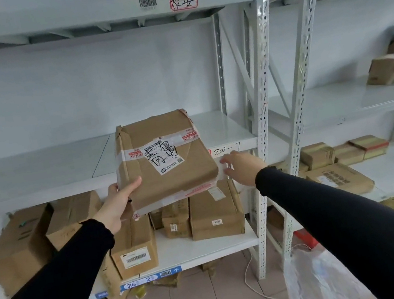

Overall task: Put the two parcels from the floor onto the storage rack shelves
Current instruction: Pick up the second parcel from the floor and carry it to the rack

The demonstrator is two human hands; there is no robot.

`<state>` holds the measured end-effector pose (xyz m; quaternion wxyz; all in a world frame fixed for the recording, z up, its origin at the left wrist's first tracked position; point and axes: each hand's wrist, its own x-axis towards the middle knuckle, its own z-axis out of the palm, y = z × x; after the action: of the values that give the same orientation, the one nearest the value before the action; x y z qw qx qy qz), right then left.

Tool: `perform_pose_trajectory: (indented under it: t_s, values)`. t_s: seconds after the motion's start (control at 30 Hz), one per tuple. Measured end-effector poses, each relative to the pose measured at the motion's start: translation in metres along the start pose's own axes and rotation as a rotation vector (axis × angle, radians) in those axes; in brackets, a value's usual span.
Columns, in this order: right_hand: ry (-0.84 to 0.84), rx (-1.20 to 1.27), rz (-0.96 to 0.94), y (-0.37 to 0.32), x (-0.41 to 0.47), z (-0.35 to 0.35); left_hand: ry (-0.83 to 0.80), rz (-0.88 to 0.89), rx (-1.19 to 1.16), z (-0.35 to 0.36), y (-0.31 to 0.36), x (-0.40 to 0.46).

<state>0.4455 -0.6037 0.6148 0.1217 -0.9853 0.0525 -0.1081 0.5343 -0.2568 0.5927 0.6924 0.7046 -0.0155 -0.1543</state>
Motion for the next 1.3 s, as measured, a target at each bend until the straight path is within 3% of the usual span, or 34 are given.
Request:
perform_pose_trajectory:
  t_s: [0.63,0.97,1.1,1.3]
  values:
    - [-0.038,-0.021,0.009,0.084,0.22,0.03,0.04,-0.022,0.051,0.068,0.061,0.224]
    - [-0.034,0.007,0.069,0.09,0.293,0.05,-0.091,-0.052,0.092,0.051,0.052,0.347]
    - [-0.035,0.006,0.074,0.095,0.297,0.056,-0.133,-0.037,0.221,0.052,0.06,0.345]
    - [-0.152,0.079,0.066,0.107,0.287,0.056,-0.117,0.145,0.405,0.055,0.071,0.332]
